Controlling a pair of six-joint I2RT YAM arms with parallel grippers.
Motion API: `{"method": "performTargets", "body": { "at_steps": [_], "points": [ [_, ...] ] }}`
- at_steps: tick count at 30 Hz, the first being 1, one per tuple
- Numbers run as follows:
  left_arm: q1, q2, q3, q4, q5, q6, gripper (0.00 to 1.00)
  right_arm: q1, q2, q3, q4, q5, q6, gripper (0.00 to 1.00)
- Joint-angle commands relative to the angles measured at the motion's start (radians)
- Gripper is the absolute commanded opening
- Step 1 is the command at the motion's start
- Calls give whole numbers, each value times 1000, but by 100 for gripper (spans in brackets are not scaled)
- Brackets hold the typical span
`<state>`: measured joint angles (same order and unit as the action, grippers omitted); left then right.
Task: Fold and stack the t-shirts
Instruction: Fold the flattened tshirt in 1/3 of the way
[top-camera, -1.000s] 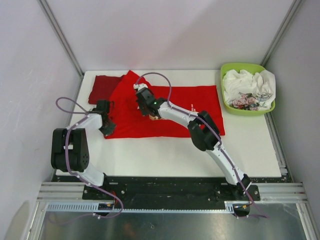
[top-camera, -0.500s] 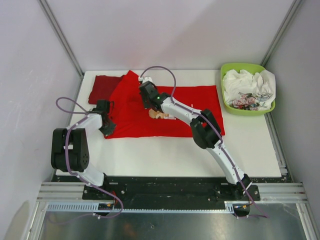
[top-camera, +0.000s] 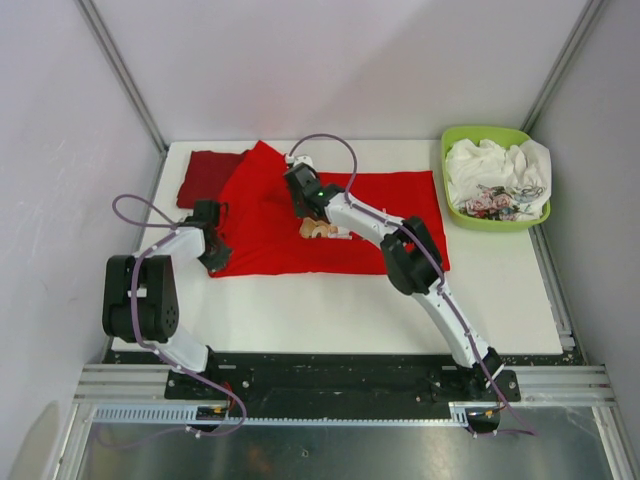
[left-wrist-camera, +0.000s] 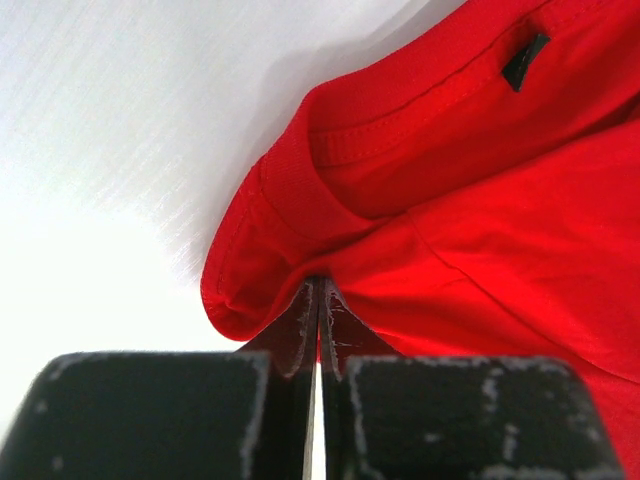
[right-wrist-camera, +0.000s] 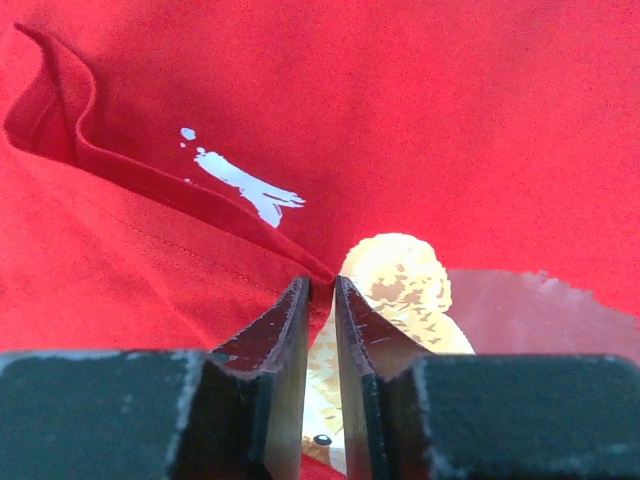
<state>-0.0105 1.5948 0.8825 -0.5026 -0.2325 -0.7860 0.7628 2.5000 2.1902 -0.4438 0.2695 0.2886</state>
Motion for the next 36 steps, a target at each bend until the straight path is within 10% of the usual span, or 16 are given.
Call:
{"method": "performTargets", "body": {
  "at_steps": [1,10,17,36],
  "points": [
    [7,9,8,3,-23,6,2,-23,-7,23,-21,42,25,27],
    [7,-54,79,1,24,78,24,-80,-188,-57,-112,82,103,69],
    [-45,-156,148,-8,127,176,45,-176,-551,-553,-34,29,246,68],
    [41,-272,-136,0,-23,-61,35,-602,-1199,-1309,-47,-190,325,57]
  ]
}}
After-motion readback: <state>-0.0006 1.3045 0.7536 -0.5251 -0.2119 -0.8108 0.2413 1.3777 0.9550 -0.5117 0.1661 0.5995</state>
